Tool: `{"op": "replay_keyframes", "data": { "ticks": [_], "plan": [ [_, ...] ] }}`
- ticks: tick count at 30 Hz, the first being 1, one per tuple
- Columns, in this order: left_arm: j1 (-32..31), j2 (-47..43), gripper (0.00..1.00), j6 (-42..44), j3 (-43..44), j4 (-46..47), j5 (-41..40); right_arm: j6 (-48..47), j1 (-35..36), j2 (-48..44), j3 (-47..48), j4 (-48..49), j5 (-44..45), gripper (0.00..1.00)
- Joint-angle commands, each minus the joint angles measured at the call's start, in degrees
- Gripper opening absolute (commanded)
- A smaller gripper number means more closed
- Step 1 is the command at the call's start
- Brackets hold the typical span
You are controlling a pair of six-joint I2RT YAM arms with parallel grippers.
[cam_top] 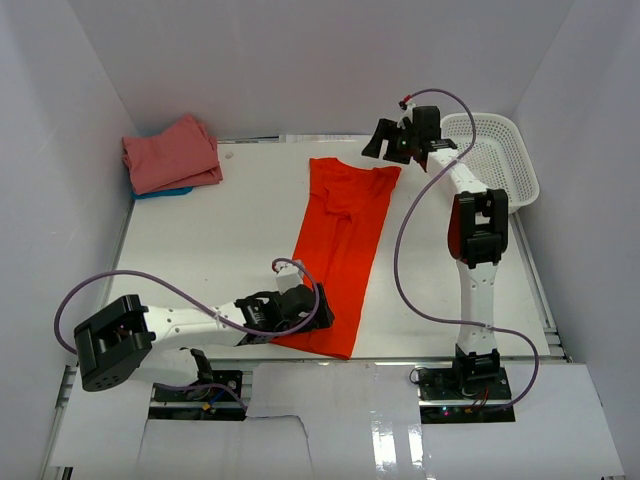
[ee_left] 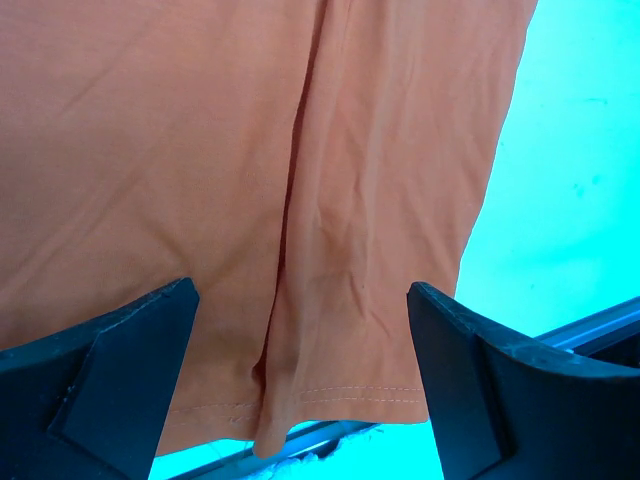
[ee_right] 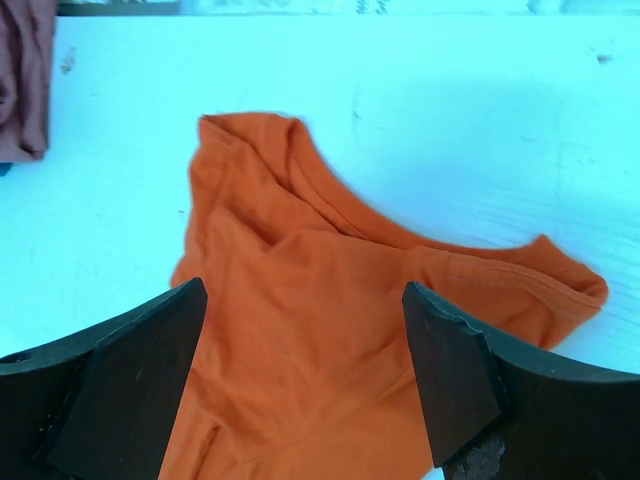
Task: Fold and stack the t-shirts
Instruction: Rotate the tshirt 90 degrees
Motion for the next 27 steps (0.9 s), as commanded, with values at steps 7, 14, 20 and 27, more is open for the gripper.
{"op": "replay_keyframes", "data": {
  "ticks": [7, 14, 20, 27],
  "plan": [
    [-2.7, 1.7, 0.98, -4.8, 0.2, -4.7, -1.3, -4.7, 3.7, -5.6, 3.1, -8.9, 8.0, 0.86],
    [-3.5, 5.3, 0.98, -5.1, 2.2, -4.3, -1.6, -5.8, 3.1, -8.1, -4.4, -10.4, 10.8, 0.86],
    [-4.8, 7.8, 0.98, -5.5, 3.9, -3.9, -1.7, -6.4, 2.8, -8.0, -7.9, -10.6, 12.4, 0.86],
    [-5.6, 8.0, 0.98, -6.0, 4.0, -3.8, -1.9, -6.6, 2.7, -5.7, -9.0, -10.6, 11.7, 0.86]
  ]
}}
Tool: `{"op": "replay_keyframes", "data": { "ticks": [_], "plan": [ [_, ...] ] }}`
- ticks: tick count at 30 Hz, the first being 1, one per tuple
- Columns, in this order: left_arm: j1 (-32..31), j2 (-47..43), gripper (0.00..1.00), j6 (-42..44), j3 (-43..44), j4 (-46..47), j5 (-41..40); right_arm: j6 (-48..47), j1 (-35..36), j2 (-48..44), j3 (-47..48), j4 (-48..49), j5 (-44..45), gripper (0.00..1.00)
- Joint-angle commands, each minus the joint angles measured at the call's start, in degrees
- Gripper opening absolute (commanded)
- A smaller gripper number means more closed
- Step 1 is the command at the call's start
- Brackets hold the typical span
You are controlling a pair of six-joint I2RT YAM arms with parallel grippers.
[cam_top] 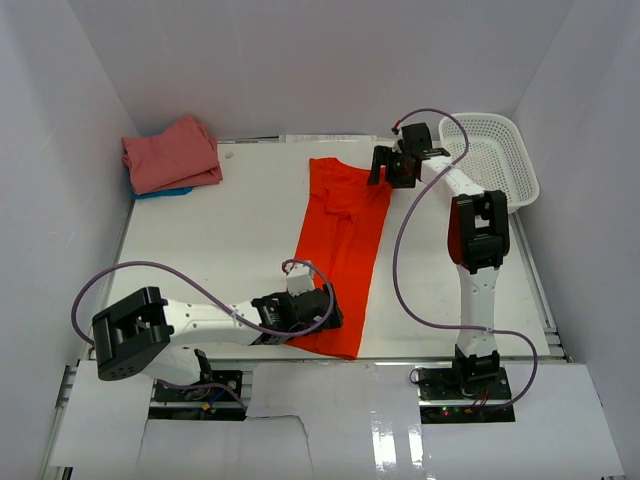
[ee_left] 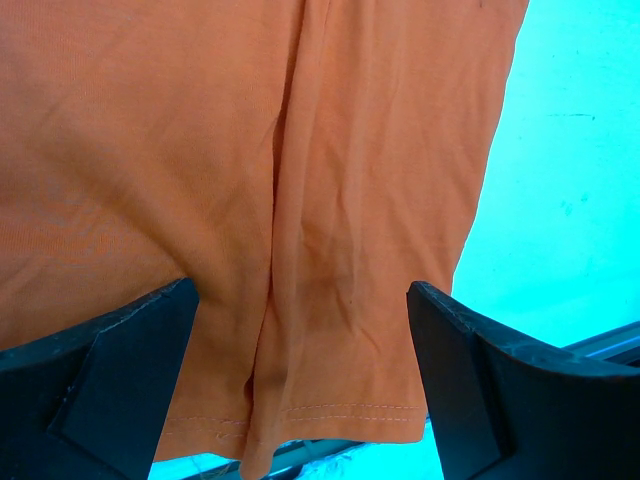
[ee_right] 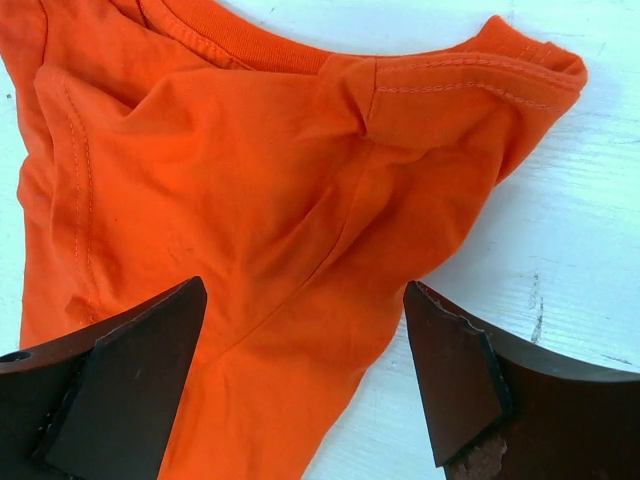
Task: Fold and stack the t-shirts
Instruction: Rotate the tshirt 90 degrees
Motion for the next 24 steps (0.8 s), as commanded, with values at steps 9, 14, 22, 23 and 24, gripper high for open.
{"op": "replay_keyframes", "data": {
  "ticks": [9, 14, 22, 23, 24],
  "plan": [
    [-1.8, 1.0, 0.98, -2.7, -0.8, -3.3, 2.9, 0.3, 0.0, 2.3, -0.8, 2.0, -1.7, 0.86],
    [-2.3, 1.2, 0.98, -3.1, -0.8, -3.2, 3.1, 0.5, 0.0, 3.4, -0.9, 2.9, -2.1, 0.86],
    [-3.8, 2.6, 0.98, -4.3, 0.1, -3.1, 3.6, 1.7, 0.1, 6.4, 0.0, 5.1, -4.8, 0.86],
    [-4.0, 2.8, 0.98, -4.4, 0.3, -3.1, 3.6, 1.8, 0.1, 6.8, 0.4, 5.5, -5.2, 0.86],
    [-4.1, 3.1, 0.98, -4.5, 0.7, -3.0, 3.7, 1.9, 0.1, 7.9, 1.6, 5.6, -5.6, 0.86]
  ]
}}
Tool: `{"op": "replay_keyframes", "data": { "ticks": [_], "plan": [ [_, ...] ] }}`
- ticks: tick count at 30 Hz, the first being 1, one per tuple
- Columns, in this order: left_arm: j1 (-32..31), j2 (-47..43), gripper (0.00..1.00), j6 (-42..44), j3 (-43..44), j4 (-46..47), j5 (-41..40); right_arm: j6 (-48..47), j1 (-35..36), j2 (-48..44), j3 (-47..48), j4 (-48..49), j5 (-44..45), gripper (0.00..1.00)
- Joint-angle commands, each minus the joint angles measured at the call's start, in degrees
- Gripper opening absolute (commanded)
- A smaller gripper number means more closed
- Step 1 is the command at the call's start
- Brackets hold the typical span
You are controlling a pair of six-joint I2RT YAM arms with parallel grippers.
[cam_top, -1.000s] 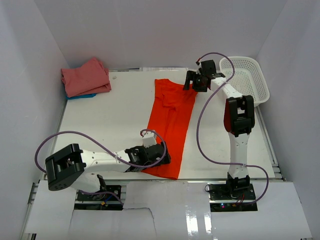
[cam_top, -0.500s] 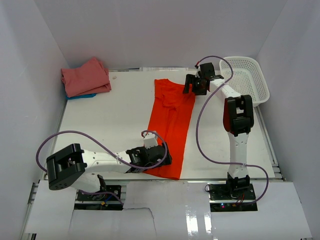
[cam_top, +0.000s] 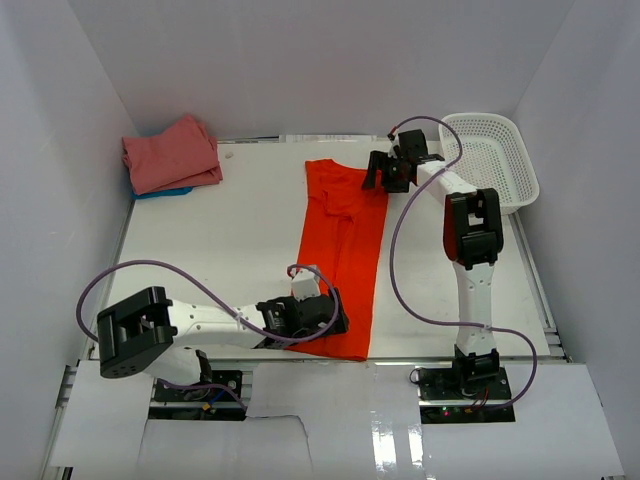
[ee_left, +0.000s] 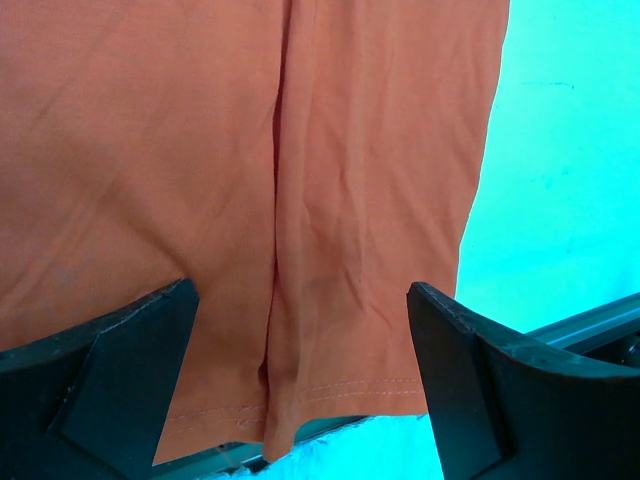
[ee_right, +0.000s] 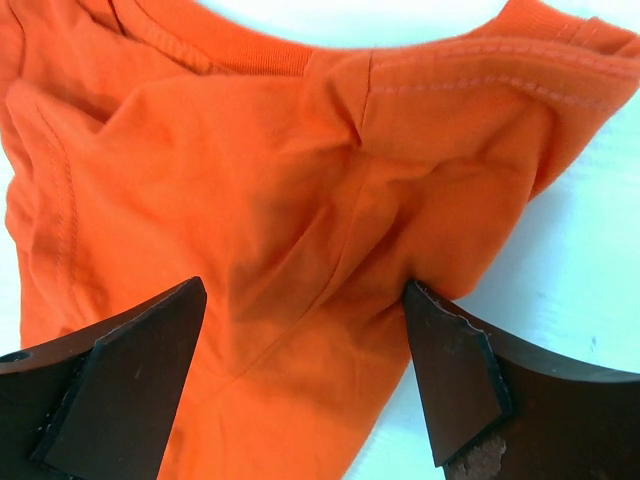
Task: Fold and stack the t-shirts
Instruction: Rotate the tshirt 90 degrees
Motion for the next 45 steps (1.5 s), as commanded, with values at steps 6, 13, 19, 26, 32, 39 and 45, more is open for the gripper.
{"op": "replay_keyframes", "data": {
  "ticks": [6, 13, 19, 26, 32, 39, 45],
  "plan": [
    [-2.3, 4.1, 0.98, -3.6, 1.1, -2.9, 4.1, 1.8, 0.1, 8.5, 7.4, 1.6, -5.2, 0.86],
    [-2.6, 6.6, 0.98, -4.3, 2.2, -0.8, 5.4, 2.0, 0.4, 12.6, 12.8, 2.4, -5.9, 0.86],
    [-2.6, 7.1, 0.98, -4.5, 2.7, -0.7, 5.6, 1.5, 0.3, 15.9, 17.9, 1.8, -6.5, 0.87],
    [-2.3, 0.6, 0.98, -3.4, 6.2, -9.2, -3.0, -0.2, 0.3, 10.6, 15.3, 4.3, -6.2, 0.87],
    [0.9, -5.8, 0.98, 2.1, 14.9, -19.6, -6.4, -0.3, -0.3, 4.4, 16.3, 2.6, -6.9, 0.87],
    [4.0, -24.2, 0.98, 3.3, 14.8, -30.2, -12.8, -0.6, -0.3, -8.5, 8.6, -0.8, -7.7, 0.87],
    [16.7, -25.7, 0.98, 20.2, 15.9, -24.9, -10.0, -0.6, -0.3, -11.1, 7.6, -3.4, -7.5, 0.86]
  ]
}}
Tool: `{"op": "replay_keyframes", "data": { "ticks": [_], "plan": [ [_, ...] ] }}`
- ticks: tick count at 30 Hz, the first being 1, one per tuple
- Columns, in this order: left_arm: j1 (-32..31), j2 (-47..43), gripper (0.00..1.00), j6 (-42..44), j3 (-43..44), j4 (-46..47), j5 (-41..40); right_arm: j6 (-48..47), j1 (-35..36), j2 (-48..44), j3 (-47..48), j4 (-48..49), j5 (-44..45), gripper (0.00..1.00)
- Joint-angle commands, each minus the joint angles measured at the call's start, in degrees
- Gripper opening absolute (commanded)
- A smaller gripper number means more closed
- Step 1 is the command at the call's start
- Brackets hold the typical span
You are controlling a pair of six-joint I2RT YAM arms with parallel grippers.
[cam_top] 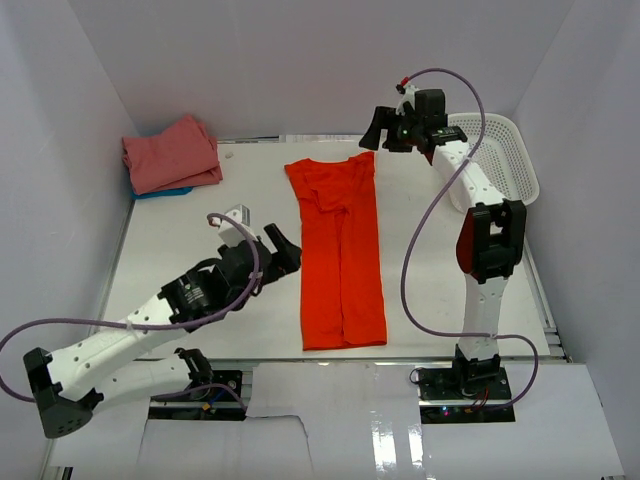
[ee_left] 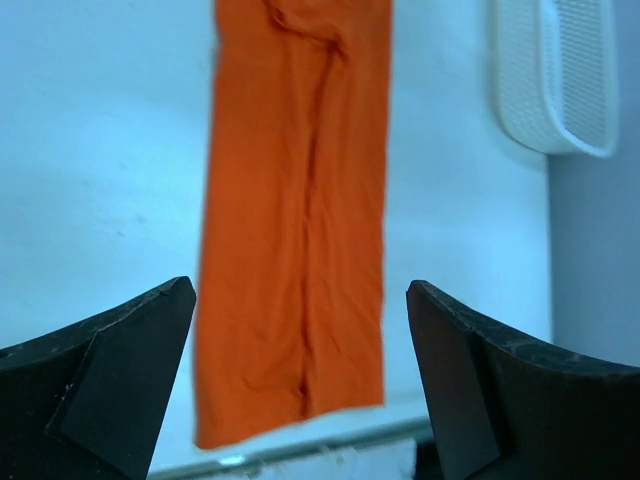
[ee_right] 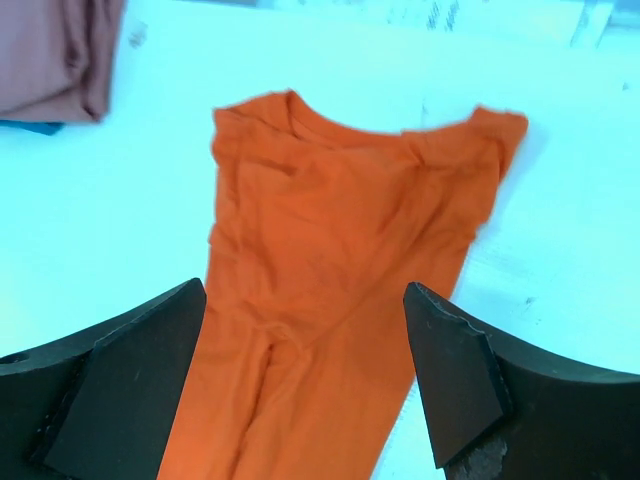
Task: Fold and stack the t-shirts
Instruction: Rotate the tshirt 90 degrees
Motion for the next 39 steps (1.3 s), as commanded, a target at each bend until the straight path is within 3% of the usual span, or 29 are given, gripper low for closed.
{"op": "replay_keyframes", "data": {
  "ticks": [1, 5, 6, 12, 17, 23, 27, 35, 39],
  "plan": [
    [8.2, 5.1, 0.98, 12.4, 2.3, 0.8, 1.1, -0.6, -0.2, 0.0, 1.5, -3.6, -2.0, 0.85],
    [16.7, 10.8, 0.98, 18.9, 5.9, 2.9, 9.6, -0.1, 0.3, -6.5, -5.9, -5.9, -3.9, 0.82],
    [17.8, 10.9, 0.98, 19.4, 5.4, 3.1, 13.0, -0.4, 0.5, -9.0, -12.9, -4.8, -3.9, 0.82],
    [18.2, 4.0, 0.98, 17.5, -3.4, 5.0, 20.1, -1.3, 1.8, -32.5, -41.7, -2.0, 1.0, 0.84],
    [17.4, -2.1, 0.98, 11.6, -12.5, 6.5, 31.9, -1.6, 2.5, -48.9, -56.3, -5.1, 0.1, 0.84],
    [12.6, -8.5, 0.98, 6.3, -21.7, 6.6, 34.0, -1.5, 4.5, -58.4, -69.8, -8.8, -1.1, 0.83],
    [5.5, -8.9, 0.98, 0.8, -26.0, 6.7, 31.6, 0.5, 6.1, -62.3, -79.9, -6.0, -3.2, 0.82],
    [-3.3, -1.2, 0.98, -4.9, -30.2, 11.2, 27.1, 9.7, 12.0, -64.9, -88.1, -1.4, -2.7, 0.79],
    [-4.1, 0.8, 0.98, -6.7, -31.8, 15.1, 26.4, 11.8, 13.1, -65.1, -91.0, 0.9, -3.2, 0.79]
  ]
}}
